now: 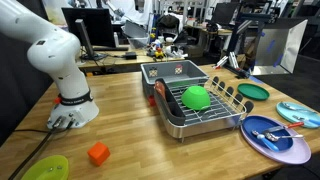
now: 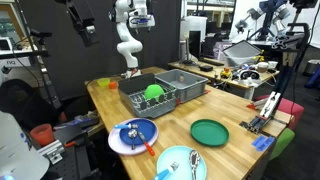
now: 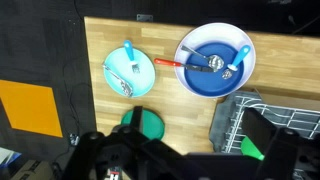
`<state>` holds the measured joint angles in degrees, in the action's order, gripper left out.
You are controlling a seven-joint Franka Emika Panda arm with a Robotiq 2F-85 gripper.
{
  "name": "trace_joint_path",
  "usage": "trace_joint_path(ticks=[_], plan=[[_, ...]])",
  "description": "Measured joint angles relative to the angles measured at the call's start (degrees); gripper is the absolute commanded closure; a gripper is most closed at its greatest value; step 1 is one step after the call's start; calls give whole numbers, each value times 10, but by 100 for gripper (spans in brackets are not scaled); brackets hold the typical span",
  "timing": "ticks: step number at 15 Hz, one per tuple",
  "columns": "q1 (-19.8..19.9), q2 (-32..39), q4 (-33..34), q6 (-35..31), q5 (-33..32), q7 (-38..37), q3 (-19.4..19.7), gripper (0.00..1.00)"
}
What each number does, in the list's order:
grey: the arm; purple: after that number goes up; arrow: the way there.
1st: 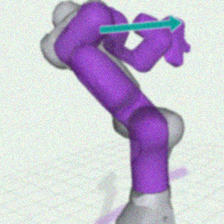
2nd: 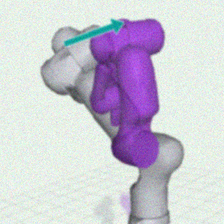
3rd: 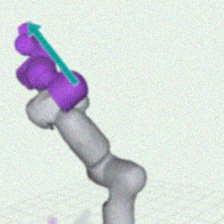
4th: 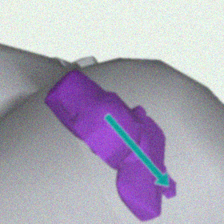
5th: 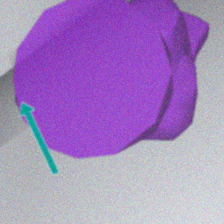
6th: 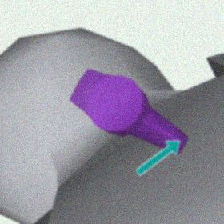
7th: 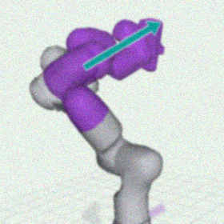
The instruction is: Move the fork from the light blue plate to the dark blue plate
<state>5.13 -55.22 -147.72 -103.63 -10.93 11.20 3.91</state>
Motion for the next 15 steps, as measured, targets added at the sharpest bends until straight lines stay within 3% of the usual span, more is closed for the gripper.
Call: trace_joint_path(ticks=[10, 15], plan=[[0, 4, 0, 0, 0, -13, 0, 0], [0, 71, -7, 0, 1, -30, 14, 0]])
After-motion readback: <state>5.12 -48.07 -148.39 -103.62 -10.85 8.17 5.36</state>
